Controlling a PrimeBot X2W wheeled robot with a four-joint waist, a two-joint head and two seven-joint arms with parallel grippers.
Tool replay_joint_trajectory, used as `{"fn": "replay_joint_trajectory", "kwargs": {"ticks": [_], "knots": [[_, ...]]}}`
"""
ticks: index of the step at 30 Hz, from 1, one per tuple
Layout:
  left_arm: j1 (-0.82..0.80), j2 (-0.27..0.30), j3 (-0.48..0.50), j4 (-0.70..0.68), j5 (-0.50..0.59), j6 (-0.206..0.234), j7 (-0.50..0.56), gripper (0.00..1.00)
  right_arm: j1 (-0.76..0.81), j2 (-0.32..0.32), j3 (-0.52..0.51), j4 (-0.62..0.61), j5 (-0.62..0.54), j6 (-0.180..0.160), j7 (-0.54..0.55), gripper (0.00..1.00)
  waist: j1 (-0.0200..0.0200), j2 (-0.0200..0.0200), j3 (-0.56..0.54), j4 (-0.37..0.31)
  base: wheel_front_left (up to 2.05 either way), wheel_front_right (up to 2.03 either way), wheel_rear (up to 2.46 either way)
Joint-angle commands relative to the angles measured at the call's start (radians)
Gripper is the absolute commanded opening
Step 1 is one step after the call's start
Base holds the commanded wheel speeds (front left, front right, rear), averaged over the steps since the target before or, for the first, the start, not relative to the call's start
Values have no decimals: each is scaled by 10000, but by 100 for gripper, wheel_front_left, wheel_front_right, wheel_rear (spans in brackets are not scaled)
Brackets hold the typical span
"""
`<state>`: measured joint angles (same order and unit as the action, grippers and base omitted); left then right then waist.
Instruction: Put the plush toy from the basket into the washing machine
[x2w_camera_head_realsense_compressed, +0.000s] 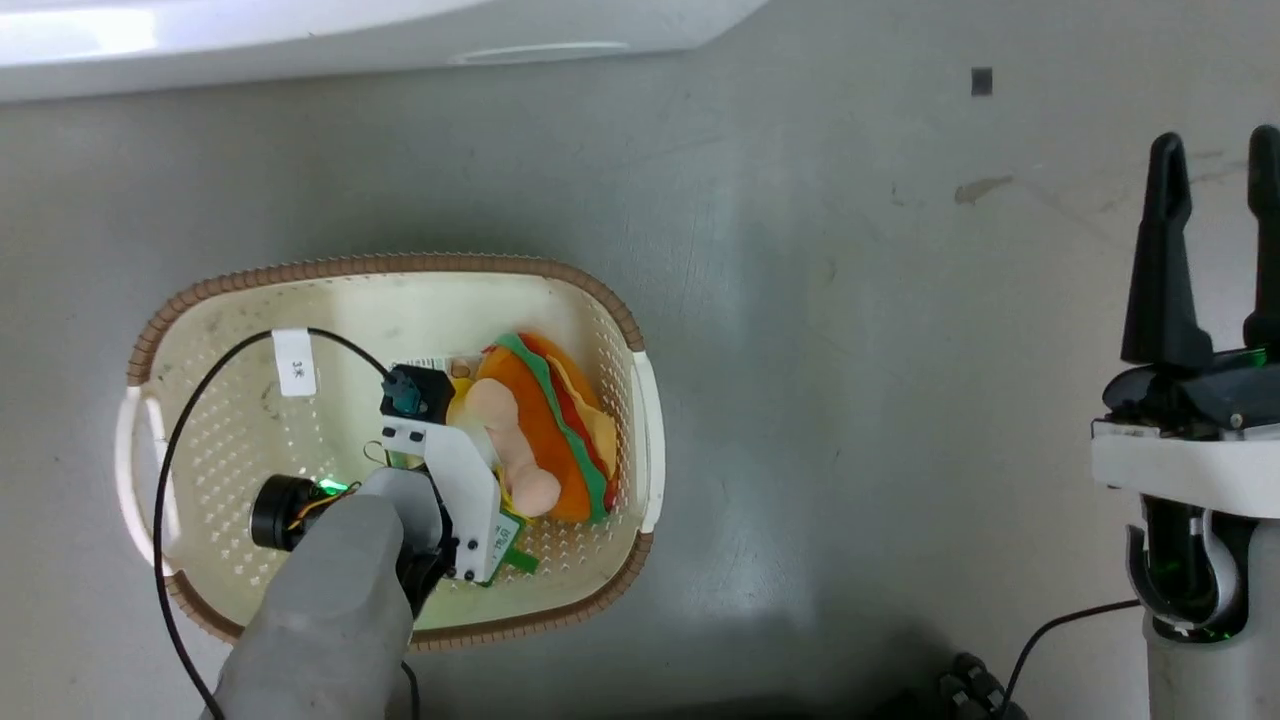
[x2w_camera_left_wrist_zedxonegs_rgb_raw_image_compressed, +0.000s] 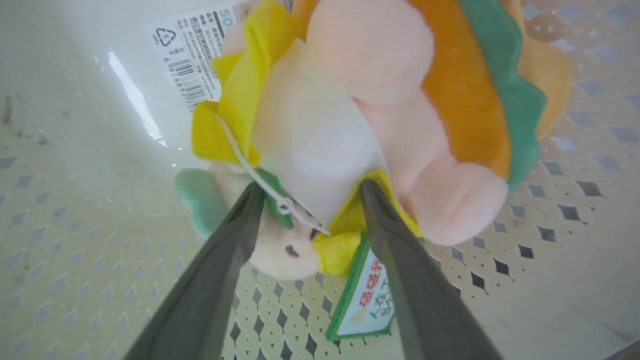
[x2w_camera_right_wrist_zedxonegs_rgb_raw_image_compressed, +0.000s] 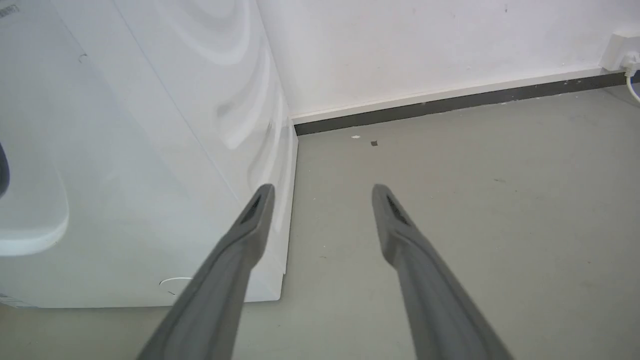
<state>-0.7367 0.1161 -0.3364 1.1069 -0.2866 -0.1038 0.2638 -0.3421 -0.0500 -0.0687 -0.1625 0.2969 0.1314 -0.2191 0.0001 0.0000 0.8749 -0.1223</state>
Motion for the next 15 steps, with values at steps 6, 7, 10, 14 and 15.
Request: {"fn": "replay_joint_trajectory", "kwargs": {"ticks": [6,7,10,14,15], "knots": [[-741,-37,-606,877,-400,-166,7,0,-505,-2,-115,-196,323,-7,-232,100,-1,0,689,-123,0,0,0],[-826,-29,-691,980,-449,-177,-12,0,-545,-2,-128,-208,350,-7,-253,100,-1,0,762,-131,0,0,0],[-1039,-25,-942,1286,-620,-209,-19,0,-654,-2,-152,-236,426,-7,-315,100,-1,0,937,-145,0,0,0],[-1269,-34,-1237,1694,-938,-253,-148,0,-800,-2,-156,-279,533,-7,-398,100,-1,0,1058,-151,0,0,0],[-1323,-40,-1332,1797,-1009,-263,-162,0,-832,-2,-160,-278,558,-7,-419,100,-1,0,1060,-149,0,0,0]]}}
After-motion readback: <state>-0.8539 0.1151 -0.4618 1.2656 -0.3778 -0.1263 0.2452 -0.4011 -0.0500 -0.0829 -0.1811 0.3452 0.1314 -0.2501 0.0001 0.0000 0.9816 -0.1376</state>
